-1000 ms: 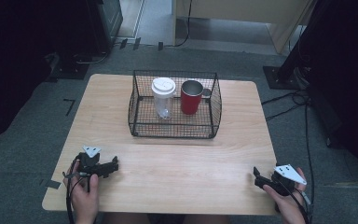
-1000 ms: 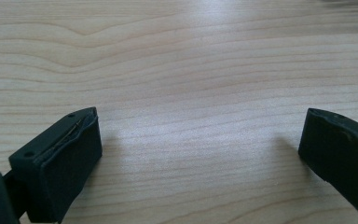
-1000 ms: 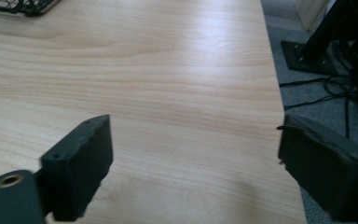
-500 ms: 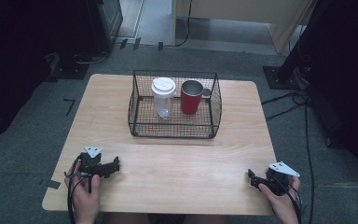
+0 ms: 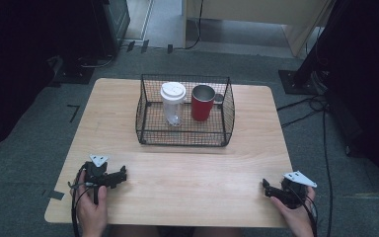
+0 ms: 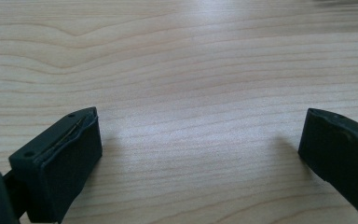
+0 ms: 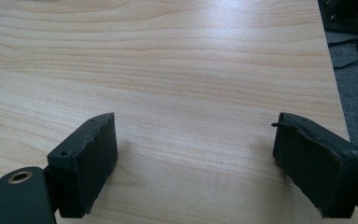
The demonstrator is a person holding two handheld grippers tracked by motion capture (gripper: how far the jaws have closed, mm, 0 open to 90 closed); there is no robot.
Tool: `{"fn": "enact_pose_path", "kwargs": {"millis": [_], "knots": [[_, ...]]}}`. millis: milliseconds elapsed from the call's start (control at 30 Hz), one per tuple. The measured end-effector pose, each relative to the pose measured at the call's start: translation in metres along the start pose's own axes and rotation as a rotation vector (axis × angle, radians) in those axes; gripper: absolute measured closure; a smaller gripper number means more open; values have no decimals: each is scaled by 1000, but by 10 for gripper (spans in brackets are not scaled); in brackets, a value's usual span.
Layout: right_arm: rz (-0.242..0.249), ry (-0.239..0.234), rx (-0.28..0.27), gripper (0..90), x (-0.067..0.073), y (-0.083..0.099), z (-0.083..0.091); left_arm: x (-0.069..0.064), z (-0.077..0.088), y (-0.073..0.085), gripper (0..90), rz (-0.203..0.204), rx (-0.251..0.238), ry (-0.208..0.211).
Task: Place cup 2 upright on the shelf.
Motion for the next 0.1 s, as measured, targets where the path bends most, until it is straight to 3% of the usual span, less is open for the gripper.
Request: {"fn": "enact_pose_path", "kwargs": {"millis": [100], "knots": [[-8, 11, -3, 142, 2, 0, 0, 0, 0, 0, 1, 0, 0, 0]]}}
Point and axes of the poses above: each handheld gripper's, and its own axes: z roughly backward along the jaws, y roughly out of its underside, x roughly to its left, the point moved 2 cm from there along -z, roughly forward along the jaws, and after that the axes turned 13 degrees about -y, right-handed, at the moved point
